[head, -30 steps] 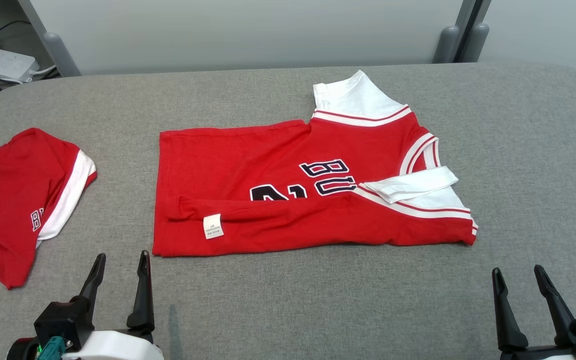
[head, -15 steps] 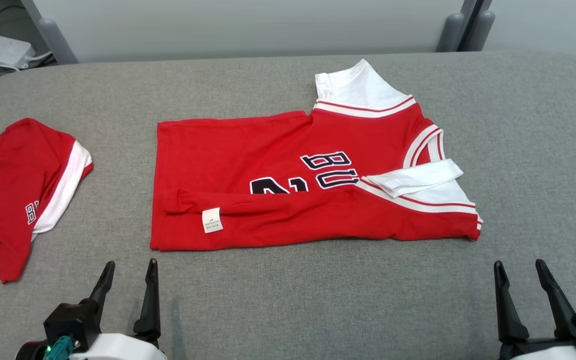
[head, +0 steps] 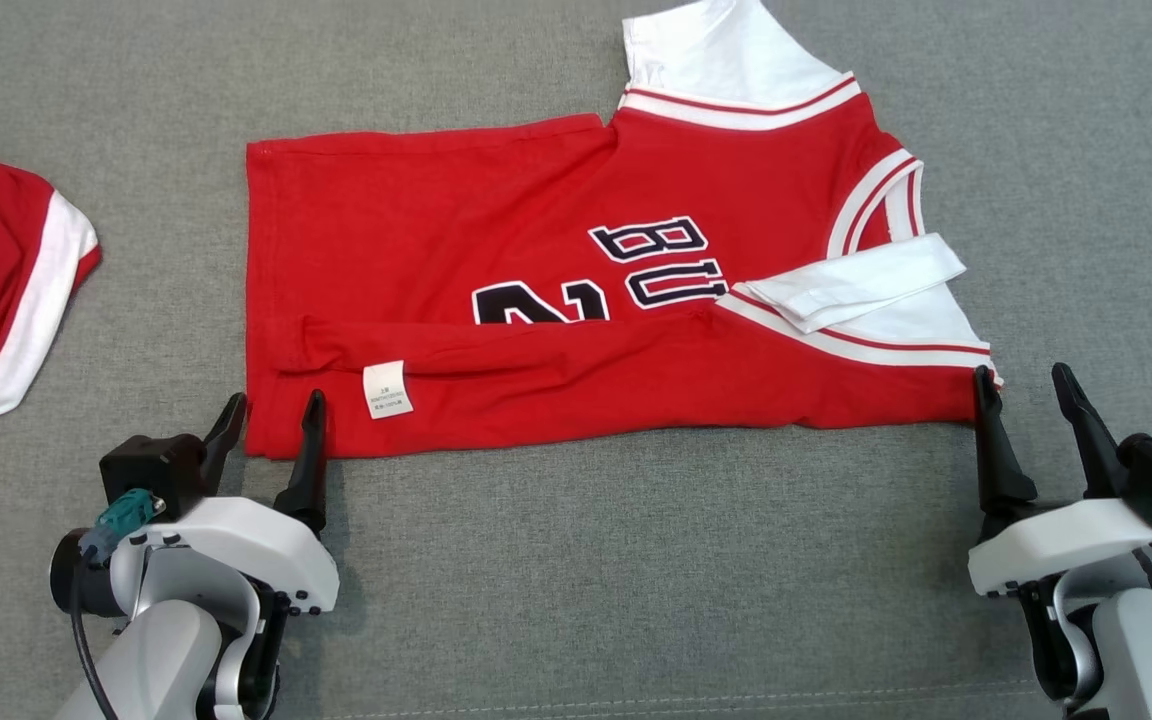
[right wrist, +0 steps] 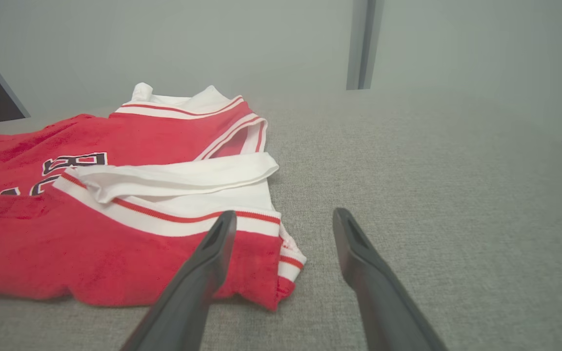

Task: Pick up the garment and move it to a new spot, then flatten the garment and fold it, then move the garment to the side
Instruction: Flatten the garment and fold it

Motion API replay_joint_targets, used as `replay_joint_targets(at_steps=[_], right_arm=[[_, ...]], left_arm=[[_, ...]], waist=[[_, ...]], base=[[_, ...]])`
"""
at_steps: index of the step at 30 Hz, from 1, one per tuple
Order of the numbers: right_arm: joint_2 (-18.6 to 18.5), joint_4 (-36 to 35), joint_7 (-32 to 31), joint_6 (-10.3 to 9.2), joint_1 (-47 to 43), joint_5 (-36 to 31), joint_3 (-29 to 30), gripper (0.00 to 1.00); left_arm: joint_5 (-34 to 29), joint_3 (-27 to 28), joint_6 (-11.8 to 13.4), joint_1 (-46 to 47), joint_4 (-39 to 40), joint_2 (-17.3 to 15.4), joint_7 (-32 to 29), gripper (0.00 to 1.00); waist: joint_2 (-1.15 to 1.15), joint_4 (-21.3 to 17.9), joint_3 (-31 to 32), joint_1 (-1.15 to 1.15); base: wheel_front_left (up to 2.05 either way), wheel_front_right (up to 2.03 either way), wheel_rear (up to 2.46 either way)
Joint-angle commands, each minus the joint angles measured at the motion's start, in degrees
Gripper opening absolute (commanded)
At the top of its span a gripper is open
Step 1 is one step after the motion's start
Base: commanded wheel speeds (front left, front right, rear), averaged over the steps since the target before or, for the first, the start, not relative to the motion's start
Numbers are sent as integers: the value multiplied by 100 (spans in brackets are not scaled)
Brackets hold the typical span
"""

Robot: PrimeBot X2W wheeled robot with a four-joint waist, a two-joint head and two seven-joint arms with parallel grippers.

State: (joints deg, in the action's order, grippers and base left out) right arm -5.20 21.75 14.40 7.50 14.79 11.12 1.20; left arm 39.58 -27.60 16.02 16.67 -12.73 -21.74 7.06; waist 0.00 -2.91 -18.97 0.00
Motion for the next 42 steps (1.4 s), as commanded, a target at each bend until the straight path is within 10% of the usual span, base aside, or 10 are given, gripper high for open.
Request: replay_joint_targets(at_steps=[1, 11, 13, 14, 15, 26, 42], right_arm=[[-70, 135, 58, -1, 236, 81, -174, 100], [-70, 1019, 59, -1, 706, 445, -565, 100], [-74, 1148, 59, -1, 727, 532, -627, 36], [-82, 1170, 59, -1, 747, 565, -643, 0], [-85, 1211, 59, -1, 745, 597, -665, 0], [-256, 805, 60, -1, 221, 1047, -647, 0], [-11, -1245, -672, -1, -1769, 1111, -13, 0]], left_arm=[[109, 236, -105, 282, -148, -124, 22, 100], [450, 197, -511, 467, -892, 102, -76, 100], [516, 164, -590, 479, -952, 152, -136, 100], [557, 157, -624, 474, -965, 173, -166, 76], [607, 154, -665, 459, -967, 197, -190, 2], [807, 247, -614, -8, -461, 47, -257, 0], [1027, 532, 126, -1325, 1032, -503, -592, 0]], waist=[[0, -16, -171, 0], [0, 50, -304, 0], [0, 62, -293, 0], [0, 59, -286, 0], [0, 59, -267, 0], [0, 186, 32, 0], [0, 149, 257, 0]], base=[[0, 0, 0], [0, 0, 0], [0, 0, 0], [0, 0, 0], [0, 0, 0], [0, 0, 0], [0, 0, 0]])
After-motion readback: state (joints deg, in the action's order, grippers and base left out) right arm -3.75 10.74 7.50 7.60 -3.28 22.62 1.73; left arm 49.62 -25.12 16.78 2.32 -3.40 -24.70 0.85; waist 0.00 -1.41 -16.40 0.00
